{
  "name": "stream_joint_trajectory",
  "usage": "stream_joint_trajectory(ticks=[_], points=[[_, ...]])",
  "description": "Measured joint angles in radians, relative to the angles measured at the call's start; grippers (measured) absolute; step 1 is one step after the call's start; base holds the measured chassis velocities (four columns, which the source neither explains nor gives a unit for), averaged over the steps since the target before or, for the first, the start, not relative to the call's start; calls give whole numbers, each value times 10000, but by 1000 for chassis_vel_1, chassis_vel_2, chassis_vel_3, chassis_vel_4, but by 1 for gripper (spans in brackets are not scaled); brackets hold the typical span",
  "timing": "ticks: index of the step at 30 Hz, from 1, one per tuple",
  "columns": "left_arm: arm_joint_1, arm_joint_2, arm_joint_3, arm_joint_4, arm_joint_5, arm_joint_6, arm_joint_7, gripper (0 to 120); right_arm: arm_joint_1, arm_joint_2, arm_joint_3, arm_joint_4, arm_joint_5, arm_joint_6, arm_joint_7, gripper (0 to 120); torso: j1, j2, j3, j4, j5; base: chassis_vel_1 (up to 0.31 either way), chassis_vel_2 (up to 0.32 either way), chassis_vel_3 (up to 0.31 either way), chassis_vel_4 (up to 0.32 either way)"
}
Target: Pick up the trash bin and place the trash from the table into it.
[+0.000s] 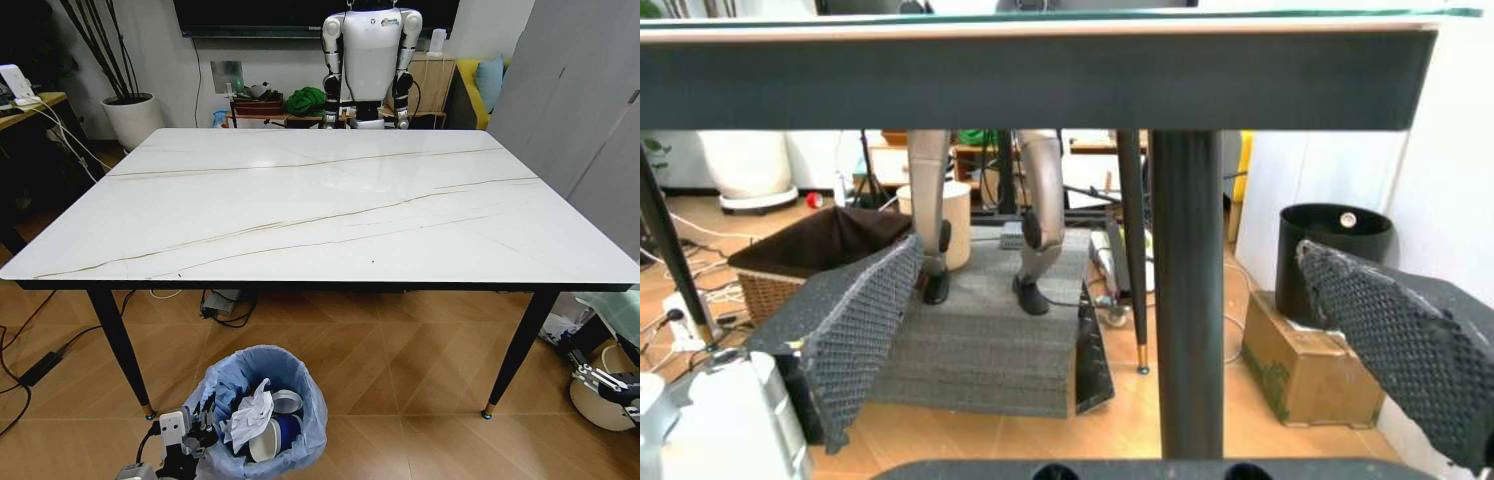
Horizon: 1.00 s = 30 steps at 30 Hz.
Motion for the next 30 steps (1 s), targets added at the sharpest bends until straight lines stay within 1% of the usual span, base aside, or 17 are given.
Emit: stream_joint_trajectory(ticks=[4,10,12,13,16,22,24,26,30], points=[[-69,-6,-4,130,-88,3,-16,0,0,0,0,0,0,0,0,100,-86,-224,-136,0,0,0,0,0,0],[-156,-8,-18,274,-257,28,-64,0,0,0,0,0,0,0,0,100,-157,-391,-235,0,0,0,0,0,0],[-238,-13,-36,526,-370,35,-87,0,0,0,0,0,0,0,0,100,-228,-563,-334,0,0,0,0,0,0],[-238,-13,-36,526,-370,35,-87,0,0,0,0,0,0,0,0,100,-228,-563,-334,0,0,0,0,0,0],[-295,-17,-40,630,-424,39,-95,0,1,-1,0,0,0,0,0,100,-298,-733,-435,0,0,0,0,0,0],[-317,-41,-30,630,-447,66,-107,0,0,0,0,0,0,0,0,100,-375,-919,-544,0,0,0,0,0,0],[-313,-41,-41,630,-447,67,-111,0,0,-1,0,0,0,0,0,100,-426,-1060,-633,0,0,0,0,0,0],[-311,-39,-46,631,-448,67,-111,0,0,-1,0,0,0,0,0,100,-437,-1089,-652,0,0,0,0,0,0],[-279,-26,-79,593,-457,67,-120,0,0,0,0,0,0,0,0,100,-521,-1299,-777,1,0,0,0,0,0]])
